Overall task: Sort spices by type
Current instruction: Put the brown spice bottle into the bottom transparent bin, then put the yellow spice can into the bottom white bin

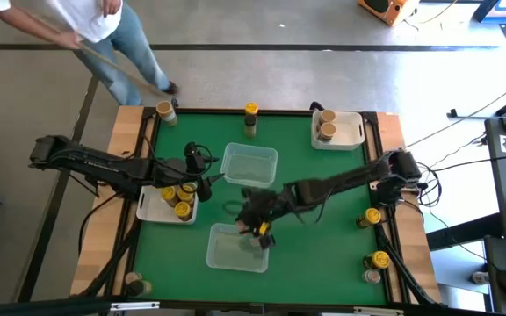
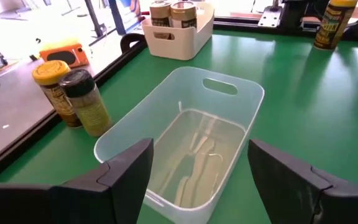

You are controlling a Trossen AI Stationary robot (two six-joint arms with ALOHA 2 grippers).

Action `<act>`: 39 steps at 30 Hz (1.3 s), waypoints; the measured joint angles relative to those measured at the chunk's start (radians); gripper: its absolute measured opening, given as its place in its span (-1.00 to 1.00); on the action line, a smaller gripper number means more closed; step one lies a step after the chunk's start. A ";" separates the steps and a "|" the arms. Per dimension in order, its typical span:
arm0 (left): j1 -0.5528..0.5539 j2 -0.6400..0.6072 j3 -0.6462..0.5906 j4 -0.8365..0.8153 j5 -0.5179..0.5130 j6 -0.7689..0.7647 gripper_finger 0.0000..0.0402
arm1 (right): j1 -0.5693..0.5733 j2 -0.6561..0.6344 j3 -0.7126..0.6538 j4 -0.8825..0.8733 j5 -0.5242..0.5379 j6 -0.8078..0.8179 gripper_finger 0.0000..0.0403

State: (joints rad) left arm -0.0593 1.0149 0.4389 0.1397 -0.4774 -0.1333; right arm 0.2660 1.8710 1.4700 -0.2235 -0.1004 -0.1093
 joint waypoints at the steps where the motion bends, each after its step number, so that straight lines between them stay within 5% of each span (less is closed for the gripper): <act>1: 0.000 0.000 0.000 -0.004 0.000 -0.001 0.30 | 0.013 0.017 0.000 0.029 -0.003 -0.001 -0.19; 14: -0.005 0.000 0.000 -0.011 0.000 -0.045 0.30 | 0.023 0.190 0.000 0.060 0.013 -0.026 -0.19; 28: -0.027 0.000 0.000 -0.020 0.000 -0.050 0.30 | 0.021 0.195 0.000 -0.009 0.082 -0.034 -0.19; 39: -0.027 0.000 0.000 -0.020 0.000 -0.052 0.30 | 0.022 0.188 0.001 -0.014 0.102 -0.052 0.33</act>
State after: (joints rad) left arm -0.0864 1.0149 0.4389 0.1196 -0.4773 -0.1858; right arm 0.2882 2.0590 1.4708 -0.2376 0.0012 -0.1611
